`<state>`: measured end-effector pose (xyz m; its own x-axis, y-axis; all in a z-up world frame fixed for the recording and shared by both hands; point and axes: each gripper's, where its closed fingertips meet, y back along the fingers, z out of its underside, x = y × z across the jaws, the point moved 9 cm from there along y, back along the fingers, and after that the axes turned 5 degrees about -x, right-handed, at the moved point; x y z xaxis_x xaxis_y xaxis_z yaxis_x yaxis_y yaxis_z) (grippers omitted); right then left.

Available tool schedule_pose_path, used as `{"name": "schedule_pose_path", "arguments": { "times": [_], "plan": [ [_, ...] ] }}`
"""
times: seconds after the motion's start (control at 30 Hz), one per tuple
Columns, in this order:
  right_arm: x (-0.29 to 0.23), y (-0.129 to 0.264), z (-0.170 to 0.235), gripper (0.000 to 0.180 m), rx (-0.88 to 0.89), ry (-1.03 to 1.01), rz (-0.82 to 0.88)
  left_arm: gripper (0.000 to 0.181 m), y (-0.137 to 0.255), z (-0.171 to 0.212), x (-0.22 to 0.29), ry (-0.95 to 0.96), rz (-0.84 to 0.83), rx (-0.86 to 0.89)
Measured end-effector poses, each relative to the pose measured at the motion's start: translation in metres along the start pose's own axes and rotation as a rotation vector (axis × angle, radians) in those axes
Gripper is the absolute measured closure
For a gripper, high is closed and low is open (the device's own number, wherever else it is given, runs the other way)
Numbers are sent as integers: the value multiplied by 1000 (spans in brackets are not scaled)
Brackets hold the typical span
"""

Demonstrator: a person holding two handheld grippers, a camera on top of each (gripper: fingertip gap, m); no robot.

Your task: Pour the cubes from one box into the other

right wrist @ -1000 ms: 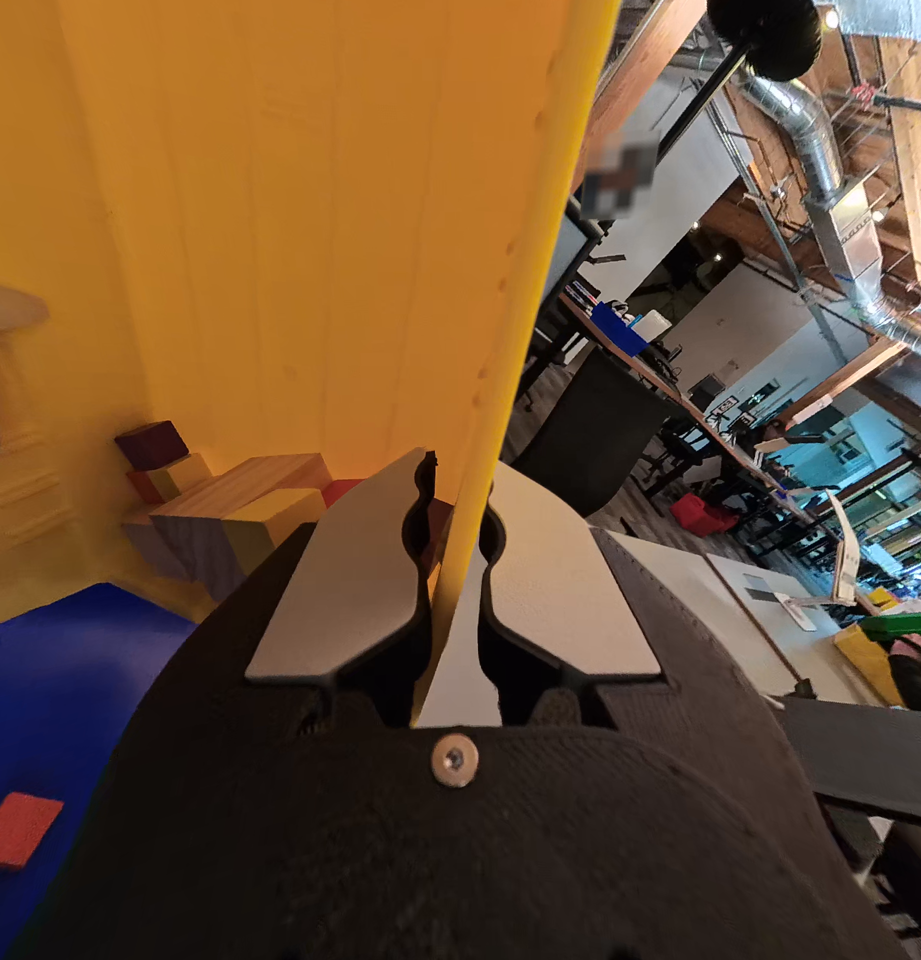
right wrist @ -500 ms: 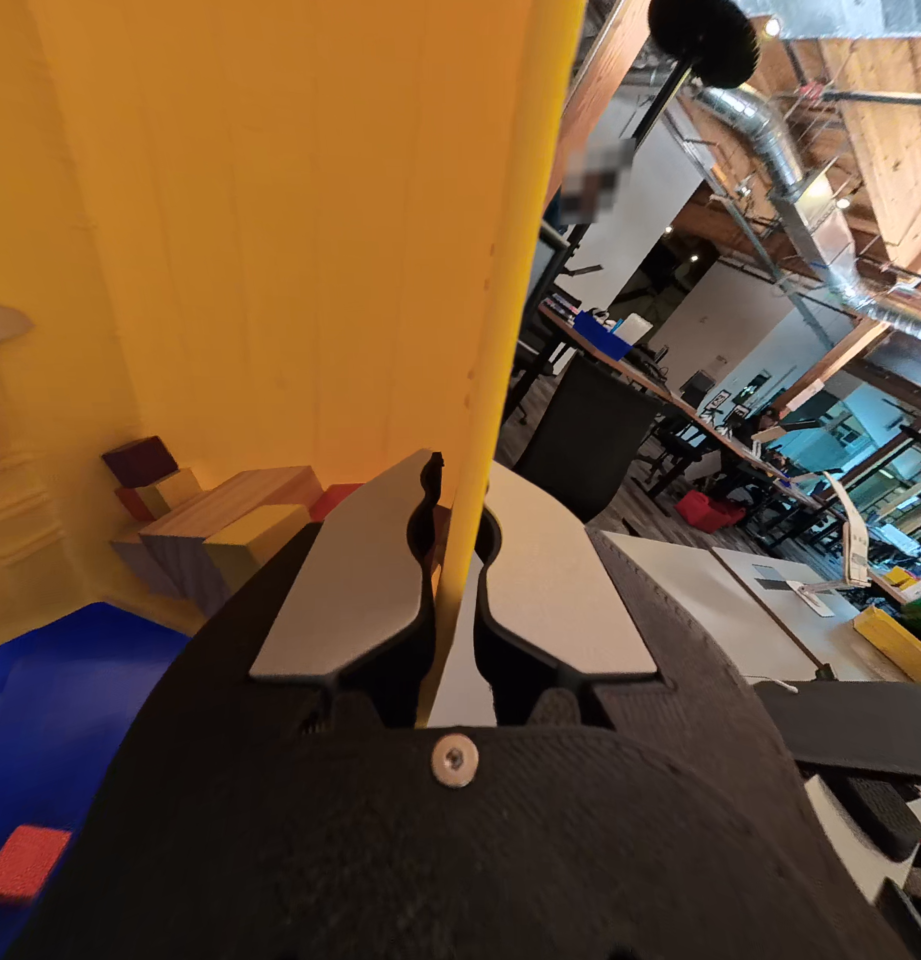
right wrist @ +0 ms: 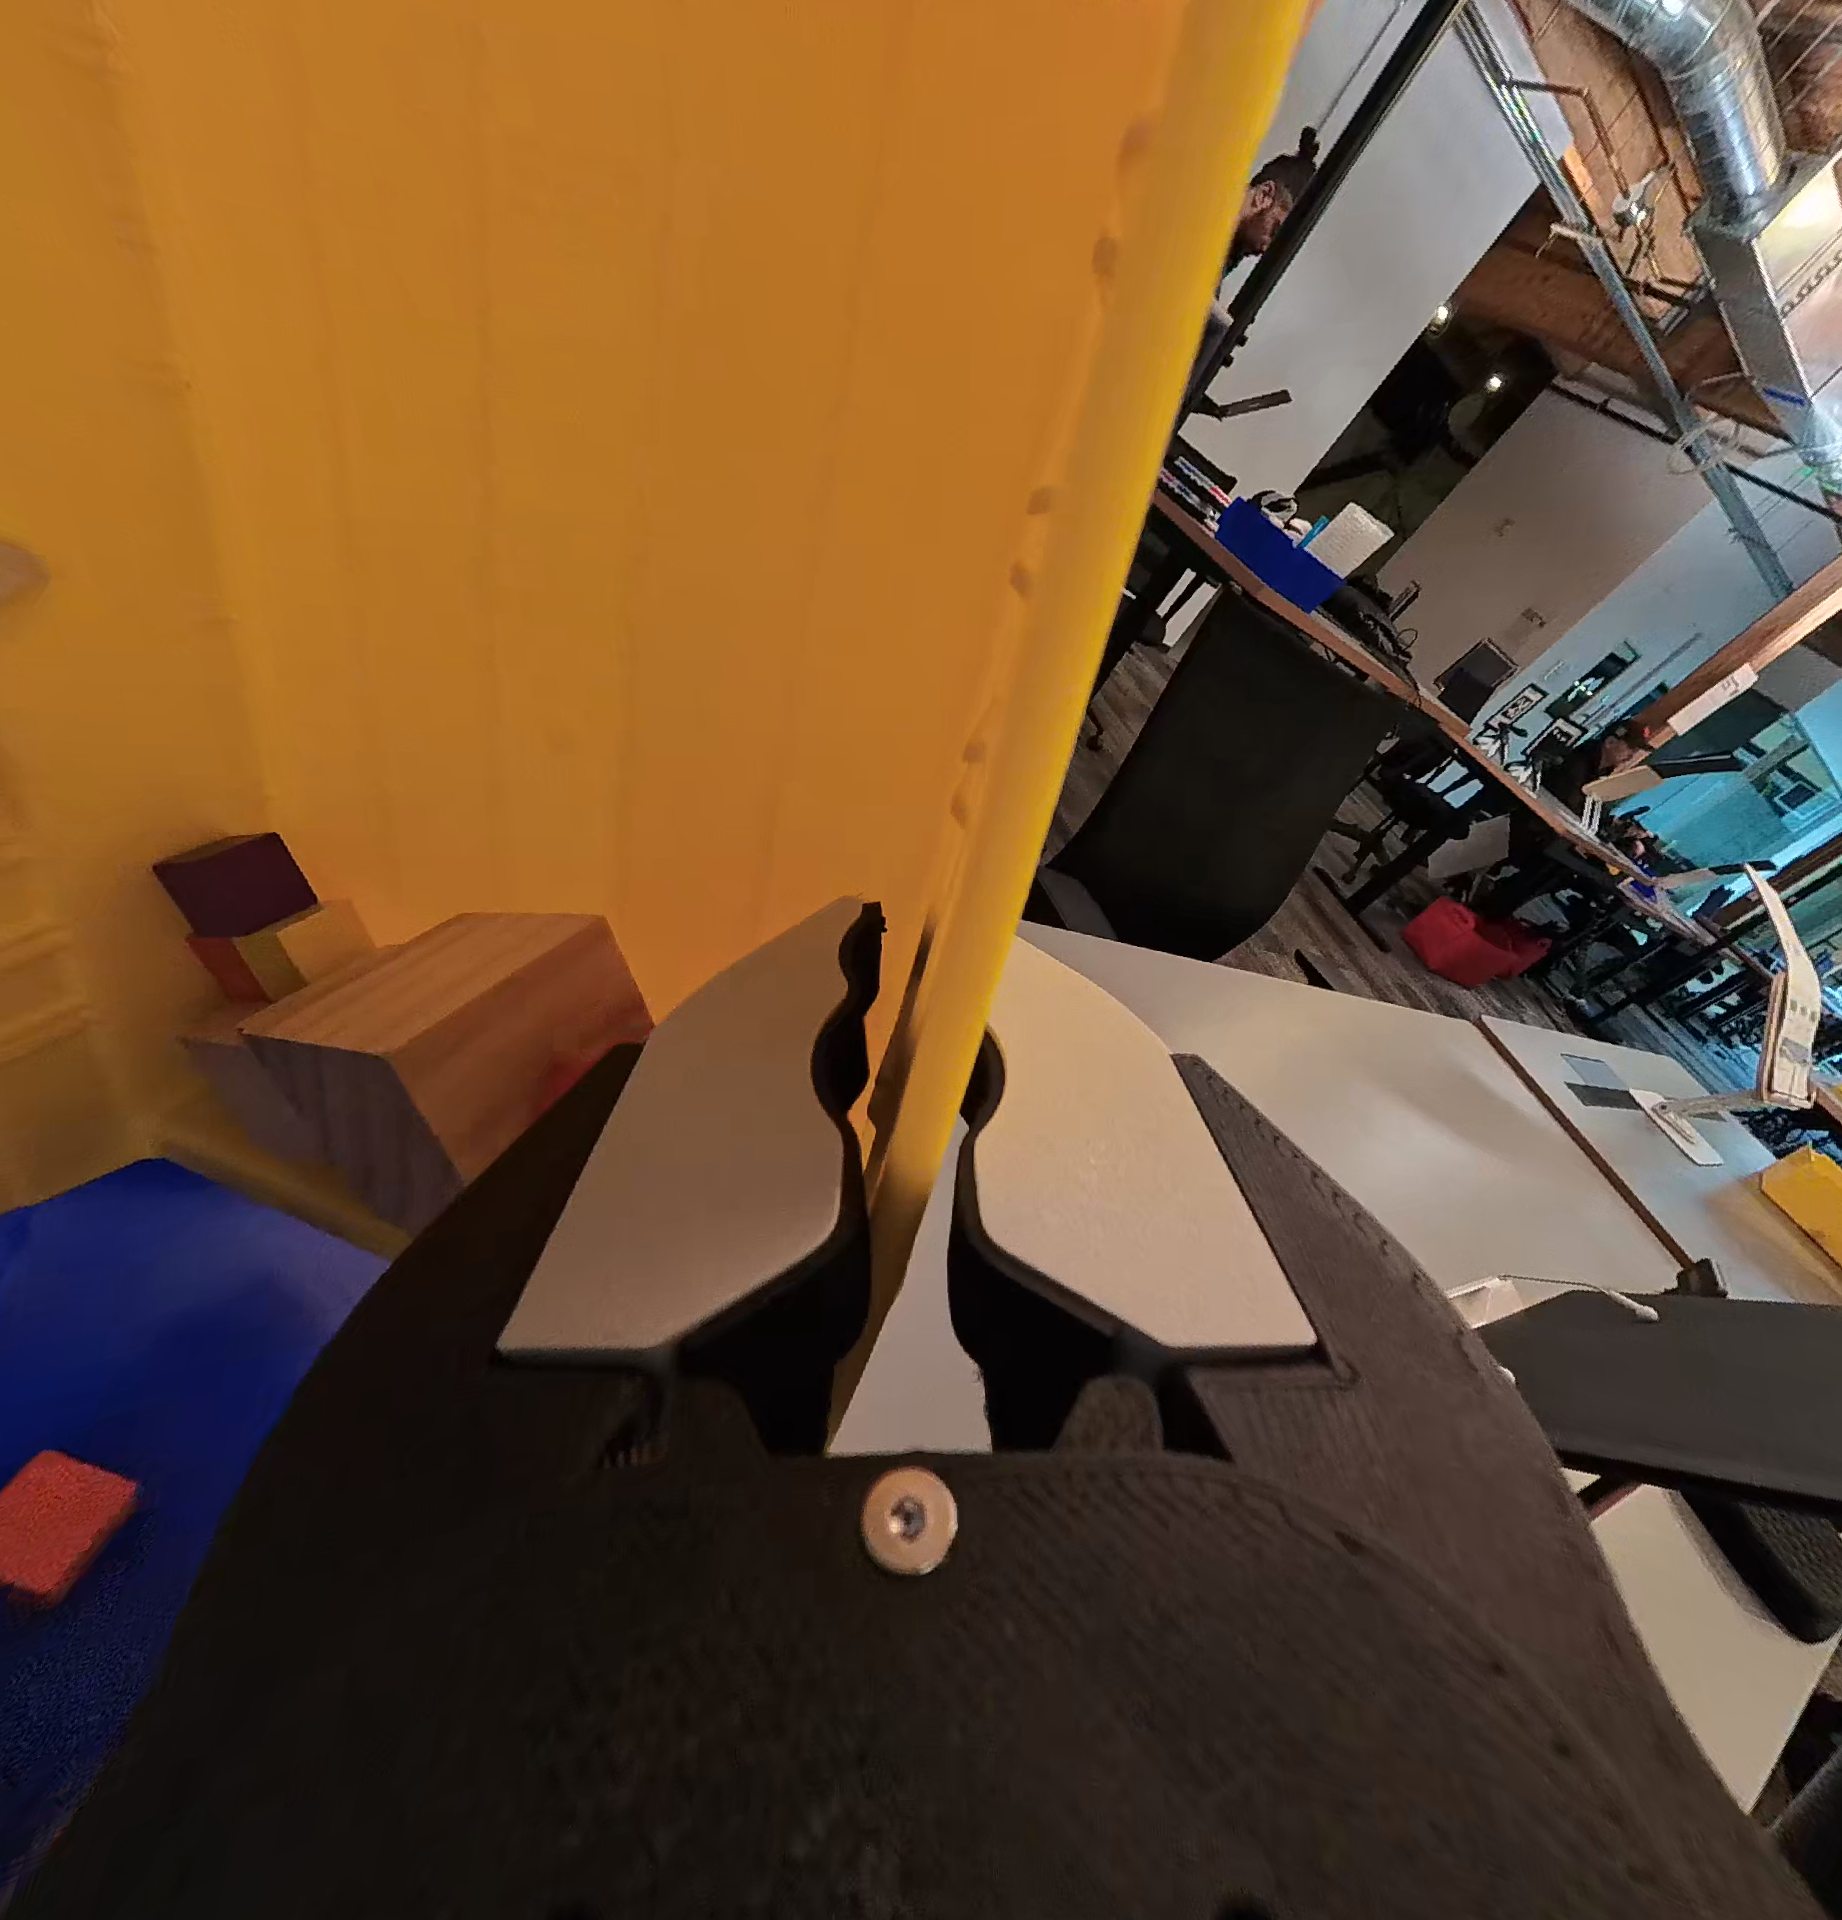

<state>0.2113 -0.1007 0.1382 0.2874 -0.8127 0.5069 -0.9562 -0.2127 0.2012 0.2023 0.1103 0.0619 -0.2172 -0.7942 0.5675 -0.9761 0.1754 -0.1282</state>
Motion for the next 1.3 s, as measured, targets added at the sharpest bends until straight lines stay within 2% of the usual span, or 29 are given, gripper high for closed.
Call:
{"name": "schedule_pose_path", "arguments": {
  "times": [0.33, 0.5, 0.57, 0.8, 1.07, 1.3],
  "plan": [
    [-2, 3, 3, 168, 22, 10, -5, 173, 0, 1, -2, 15, 20, 16],
    [-3, 11, 0, 167, 86, 48, 49, 173, 1, -3, 0, 11, 63, 53],
    [-3, 3, 2, 167, 39, 38, 23, 173, -1, -3, -2, 26, 35, 38],
    [-1, 7, -6, 168, 63, 40, 32, 173, -1, -4, -1, 16, 44, 36],
    [-3, 3, 7, 166, 36, 34, 16, 173, -2, 3, -3, 1, 36, 6],
    [3, 20, 3, 166, 154, 53, 79, 173, -1, -1, 6, 10, 136, 92]
  ]
}}
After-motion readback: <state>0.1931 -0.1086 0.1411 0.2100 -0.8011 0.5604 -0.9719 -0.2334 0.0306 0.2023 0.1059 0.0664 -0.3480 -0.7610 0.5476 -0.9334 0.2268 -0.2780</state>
